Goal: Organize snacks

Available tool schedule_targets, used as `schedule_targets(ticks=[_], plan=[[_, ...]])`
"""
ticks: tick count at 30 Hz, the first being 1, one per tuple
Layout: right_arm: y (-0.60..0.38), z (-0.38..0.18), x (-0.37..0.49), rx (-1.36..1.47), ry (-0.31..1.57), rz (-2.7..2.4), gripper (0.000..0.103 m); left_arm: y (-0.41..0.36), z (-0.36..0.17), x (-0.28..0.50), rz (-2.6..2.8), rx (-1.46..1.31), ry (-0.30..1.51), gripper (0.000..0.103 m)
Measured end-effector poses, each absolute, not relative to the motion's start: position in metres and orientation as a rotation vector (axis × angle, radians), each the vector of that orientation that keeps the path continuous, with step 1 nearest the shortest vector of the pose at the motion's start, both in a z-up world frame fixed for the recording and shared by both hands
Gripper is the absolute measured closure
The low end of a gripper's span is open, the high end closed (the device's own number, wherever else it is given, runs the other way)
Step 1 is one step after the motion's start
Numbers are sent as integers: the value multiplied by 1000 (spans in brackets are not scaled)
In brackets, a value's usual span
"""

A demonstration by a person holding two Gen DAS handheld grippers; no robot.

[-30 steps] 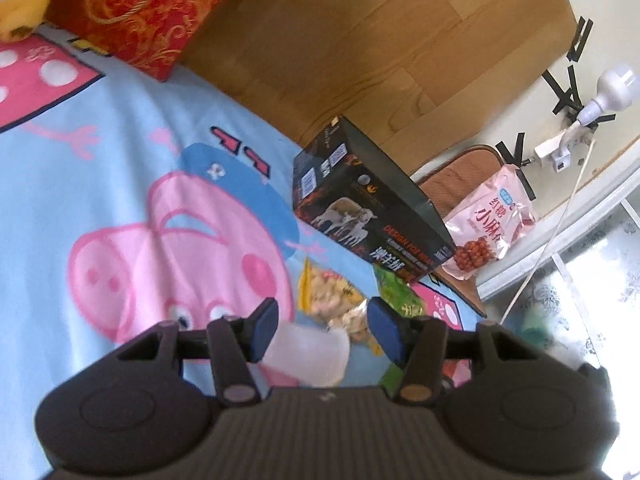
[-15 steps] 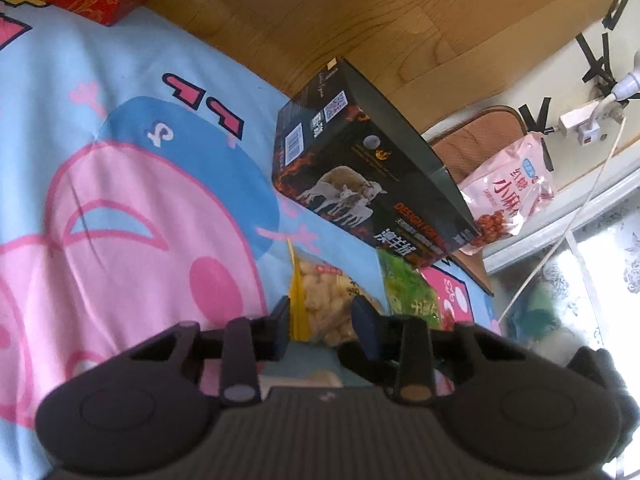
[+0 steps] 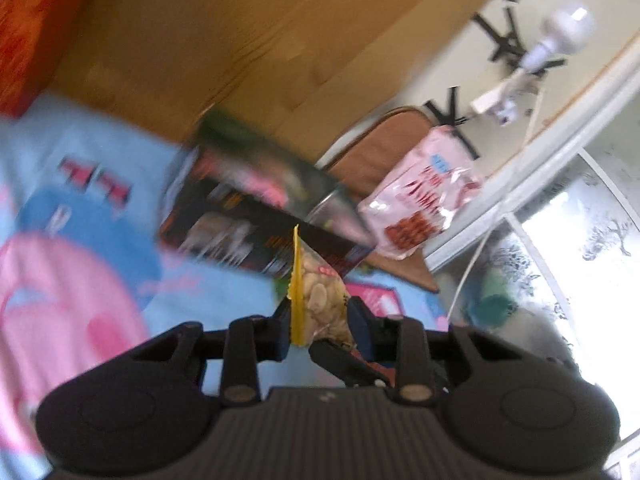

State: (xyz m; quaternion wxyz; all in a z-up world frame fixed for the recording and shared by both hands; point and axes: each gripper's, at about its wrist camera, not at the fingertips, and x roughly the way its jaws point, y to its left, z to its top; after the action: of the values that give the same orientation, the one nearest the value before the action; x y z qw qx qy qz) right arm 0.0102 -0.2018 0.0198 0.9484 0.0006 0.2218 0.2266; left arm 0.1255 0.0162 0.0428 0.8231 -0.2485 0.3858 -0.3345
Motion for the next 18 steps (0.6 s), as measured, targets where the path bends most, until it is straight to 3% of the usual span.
schedule_targets(ticks=[6,10,18], plan=[[-225,49,39,-36,315,365,70,-21,74,170,-741,-478,734,72],[-242,54,78,-46,292,266,65,-35,67,191,-620,-430,729,68],[-337,42,44,210,355,181,64,44,35,135,-585,-515,731,57]])
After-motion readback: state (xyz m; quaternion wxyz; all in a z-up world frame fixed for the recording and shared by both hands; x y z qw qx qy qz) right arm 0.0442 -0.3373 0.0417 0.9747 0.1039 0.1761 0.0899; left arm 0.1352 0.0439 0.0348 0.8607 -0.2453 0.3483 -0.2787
